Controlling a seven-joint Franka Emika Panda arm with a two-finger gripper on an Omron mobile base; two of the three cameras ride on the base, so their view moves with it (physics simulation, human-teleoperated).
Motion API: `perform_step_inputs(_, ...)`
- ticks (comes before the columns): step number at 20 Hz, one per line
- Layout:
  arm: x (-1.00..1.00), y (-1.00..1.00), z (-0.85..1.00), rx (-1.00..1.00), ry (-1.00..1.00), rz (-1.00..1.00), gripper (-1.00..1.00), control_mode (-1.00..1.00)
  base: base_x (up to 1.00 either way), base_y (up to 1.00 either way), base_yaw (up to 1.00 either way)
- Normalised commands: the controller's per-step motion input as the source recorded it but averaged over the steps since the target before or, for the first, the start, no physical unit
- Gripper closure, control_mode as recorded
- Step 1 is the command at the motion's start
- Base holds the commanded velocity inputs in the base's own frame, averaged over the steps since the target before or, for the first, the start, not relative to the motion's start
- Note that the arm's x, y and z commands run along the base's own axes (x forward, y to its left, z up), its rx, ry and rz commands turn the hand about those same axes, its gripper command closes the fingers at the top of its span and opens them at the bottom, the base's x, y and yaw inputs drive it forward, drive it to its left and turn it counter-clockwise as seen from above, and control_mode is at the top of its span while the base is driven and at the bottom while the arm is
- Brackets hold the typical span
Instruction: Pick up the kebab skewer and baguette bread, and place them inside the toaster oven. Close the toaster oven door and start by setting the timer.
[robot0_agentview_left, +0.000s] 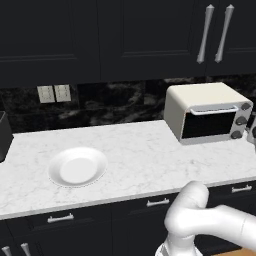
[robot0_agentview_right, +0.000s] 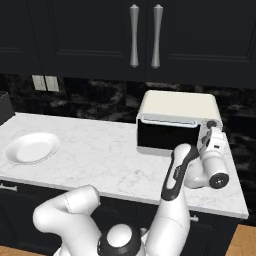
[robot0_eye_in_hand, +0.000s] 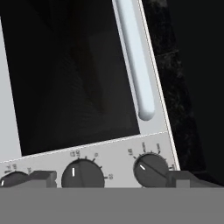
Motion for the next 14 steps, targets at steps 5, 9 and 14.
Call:
perform_step_inputs(5, 0.21, -0.06, -0.14, 0.00, 0.00, 0.00, -1.00, -1.00, 0.00, 0.00, 0.00)
perform_step_inputs(9, 0.17, -0.06, -0.14, 0.00, 0.00, 0.00, -1.00, -1.00, 0.00, 0.00, 0.00)
perform_step_inputs(14, 0.17, -0.17, -0.22, -0.02, 0.00, 0.00, -1.00, -1.00, 0.00, 0.00, 0.00)
